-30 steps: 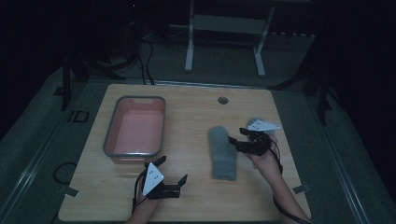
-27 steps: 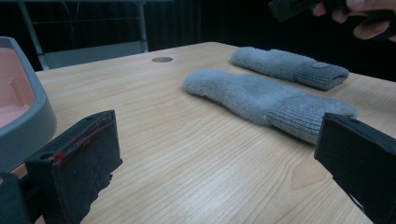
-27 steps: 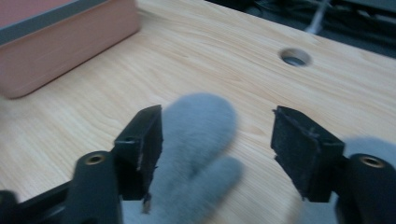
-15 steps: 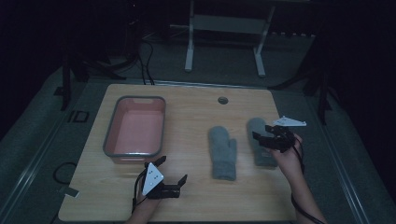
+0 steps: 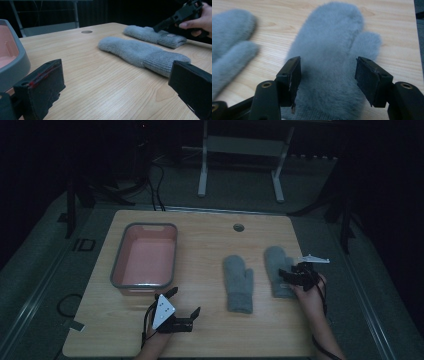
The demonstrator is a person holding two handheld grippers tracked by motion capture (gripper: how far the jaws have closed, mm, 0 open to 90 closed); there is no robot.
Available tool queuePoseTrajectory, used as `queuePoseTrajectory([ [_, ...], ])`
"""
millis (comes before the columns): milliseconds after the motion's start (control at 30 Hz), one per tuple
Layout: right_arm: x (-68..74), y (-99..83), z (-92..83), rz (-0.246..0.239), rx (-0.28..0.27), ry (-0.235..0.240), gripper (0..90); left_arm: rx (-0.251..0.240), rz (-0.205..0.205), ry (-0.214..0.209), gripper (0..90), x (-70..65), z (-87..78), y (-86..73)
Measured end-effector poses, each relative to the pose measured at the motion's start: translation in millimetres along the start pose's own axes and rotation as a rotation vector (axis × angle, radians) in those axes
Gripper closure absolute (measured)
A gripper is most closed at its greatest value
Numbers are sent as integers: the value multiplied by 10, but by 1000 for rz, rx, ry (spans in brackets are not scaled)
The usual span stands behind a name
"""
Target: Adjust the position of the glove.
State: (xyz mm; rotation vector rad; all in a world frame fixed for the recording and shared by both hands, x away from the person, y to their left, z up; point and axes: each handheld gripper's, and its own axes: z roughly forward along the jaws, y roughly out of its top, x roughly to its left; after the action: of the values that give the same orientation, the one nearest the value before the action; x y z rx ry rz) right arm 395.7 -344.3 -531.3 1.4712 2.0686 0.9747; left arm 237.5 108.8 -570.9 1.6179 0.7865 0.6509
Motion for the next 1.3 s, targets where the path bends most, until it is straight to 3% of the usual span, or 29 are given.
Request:
queuePoseTrajectory([
  [200,2,-76,75,13,-6,-11,371,0,1,0,6,-1,0,0],
  [300,38,-122,105,-7,-6,-31,389,0,0,0,6,0,0,0],
  [367,49,-148,111,-2,-11,-26,431,0,1,0,6,-1,0,0],
  [400,58,-158,113,2,-12,-28,500,0,3,0,6,-1,1,0],
  [567,138,-201,115,-47,-31,-40,643,0,3,0,6,-1,0,0],
  [667,184,-211,108,-24,-40,-68,761,0,4,1,6,-2,0,0],
  [800,253,-213,83,0,-59,-102,819,0,0,1,6,0,0,0],
  [1067,351,-29,-87,68,-104,-113,827,-1,-2,0,6,1,-1,0],
  [1300,580,164,-277,103,-171,-67,827,-3,-3,0,6,1,-1,-1],
])
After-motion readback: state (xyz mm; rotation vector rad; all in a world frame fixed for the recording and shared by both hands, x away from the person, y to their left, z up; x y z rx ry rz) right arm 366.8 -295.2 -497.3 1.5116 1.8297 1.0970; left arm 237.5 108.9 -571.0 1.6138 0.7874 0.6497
